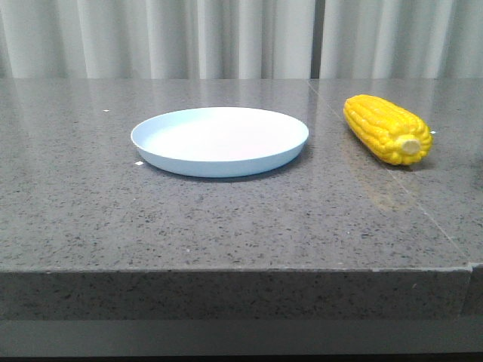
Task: Place corn on plate with both arms
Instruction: 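Lift the left gripper away from the plate and withdraw, then lower the right gripper over the yellow corn cob and grasp it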
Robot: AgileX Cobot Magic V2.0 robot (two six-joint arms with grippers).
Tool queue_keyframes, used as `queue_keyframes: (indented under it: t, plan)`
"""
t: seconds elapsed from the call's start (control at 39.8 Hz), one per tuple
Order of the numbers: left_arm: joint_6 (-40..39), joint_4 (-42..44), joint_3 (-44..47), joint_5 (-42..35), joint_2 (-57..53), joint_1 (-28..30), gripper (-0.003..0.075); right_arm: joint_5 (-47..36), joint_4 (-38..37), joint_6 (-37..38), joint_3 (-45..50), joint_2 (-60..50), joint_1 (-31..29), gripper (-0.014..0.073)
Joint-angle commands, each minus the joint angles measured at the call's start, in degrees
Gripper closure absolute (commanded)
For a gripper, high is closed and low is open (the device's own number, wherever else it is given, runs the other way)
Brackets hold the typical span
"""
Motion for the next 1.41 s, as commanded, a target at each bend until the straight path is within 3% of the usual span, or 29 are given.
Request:
queue_keyframes:
  t: [0.0,0.2,0.45,0.93,1.06,1.11,1.23,1.38]
  plan:
    - [-0.7,0.2,-1.6,-4.7,0.5,0.2,0.0741,-0.6,1.0,-0.5,-4.9,4.7,3.3,-0.0060]
    - [-0.7,0.2,-1.6,-4.7,0.5,0.2,0.0741,3.6,5.6,-0.4,-10.6,16.1,5.6,-0.0057]
    - [-0.7,0.2,-1.6,-4.7,0.5,0.2,0.0741,3.0,5.7,-0.4,-15.5,25.6,5.6,-0.0057]
    - [-0.7,0.2,-1.6,-4.7,0.5,0.2,0.0741,2.7,5.6,-0.4,-18.6,32.1,5.4,-0.0051]
    - [-0.7,0.2,-1.6,-4.7,0.5,0.2,0.0741,2.7,5.6,-0.4,-18.6,32.1,5.4,0.0076]
    - [-0.7,0.2,-1.6,-4.7,0.5,0.2,0.0741,2.6,5.6,-0.4,-18.6,32.1,5.4,0.0193]
    - [-0.7,0.2,-1.6,-4.7,0.5,0.2,0.0741,2.5,5.6,-0.4,-18.6,32.1,5.4,0.0389]
    - [-0.7,0.2,-1.6,-4.7,0.5,0.2,0.0741,3.5,5.6,-0.5,-18.7,31.2,5.4,0.0422]
